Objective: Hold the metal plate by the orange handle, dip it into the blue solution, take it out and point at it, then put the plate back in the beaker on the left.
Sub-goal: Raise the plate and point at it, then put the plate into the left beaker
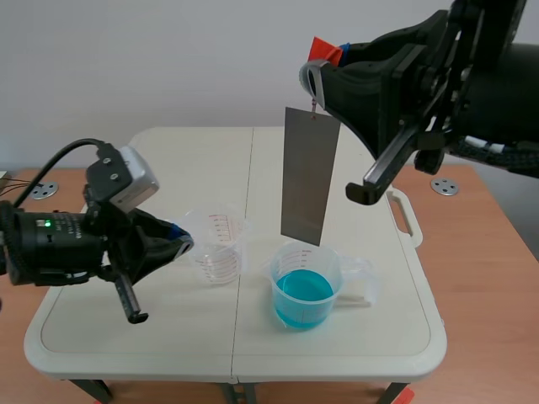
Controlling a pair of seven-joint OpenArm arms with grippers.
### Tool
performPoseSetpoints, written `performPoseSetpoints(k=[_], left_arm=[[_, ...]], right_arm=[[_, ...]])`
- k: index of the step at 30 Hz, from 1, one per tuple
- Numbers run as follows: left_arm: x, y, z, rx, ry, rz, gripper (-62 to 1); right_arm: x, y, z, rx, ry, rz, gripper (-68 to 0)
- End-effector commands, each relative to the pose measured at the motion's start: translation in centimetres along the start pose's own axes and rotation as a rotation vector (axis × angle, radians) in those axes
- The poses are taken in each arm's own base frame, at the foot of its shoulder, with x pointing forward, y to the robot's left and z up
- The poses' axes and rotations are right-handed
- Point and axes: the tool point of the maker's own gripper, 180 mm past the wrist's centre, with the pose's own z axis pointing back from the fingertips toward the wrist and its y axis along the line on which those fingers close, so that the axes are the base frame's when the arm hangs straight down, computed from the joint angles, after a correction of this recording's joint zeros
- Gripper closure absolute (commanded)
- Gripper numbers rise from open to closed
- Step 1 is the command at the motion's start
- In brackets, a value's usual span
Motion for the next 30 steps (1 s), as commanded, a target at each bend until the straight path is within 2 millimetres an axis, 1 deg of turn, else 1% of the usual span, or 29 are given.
performPoseSetpoints(k=[1, 7, 10, 13, 20, 25, 30], left_arm=[[1.4, 1.0, 1.6, 0.046, -0.047, -0.024, -1.5], [-0.3, 3.0, 6.8, 0.204, -0.017, -0.048, -1.5], [-1.8, 3.6, 9.3, 0.268, 0.023, -0.049, -1.5], [-3.7, 3.6, 11.5, 0.312, 0.073, -0.037, -1.5], [-8.5, 1.3, 15.5, 0.345, 0.219, 0.026, -1.5], [-11.1, -1.1, 17.2, 0.334, 0.305, 0.072, -1.5], [-12.9, -3.8, 18.3, 0.298, 0.369, 0.118, -1.5]], right_arm=[[1.2, 0.2, 0.1, 0.010, -0.041, 0.014, -1.5], [1.3, 0.2, 0.1, 0.010, -0.041, 0.014, -1.5], [1.3, 0.2, 0.1, 0.010, -0.042, 0.014, -1.5], [1.4, 0.1, 0.0, 0.010, -0.045, 0.018, -1.5], [2.0, -0.2, -0.1, 0.009, -0.064, 0.033, -1.5], [2.6, -0.5, -0.3, 0.008, -0.079, 0.053, -1.5], [3.4, -0.6, -0.8, 0.017, -0.098, 0.076, -1.5]])
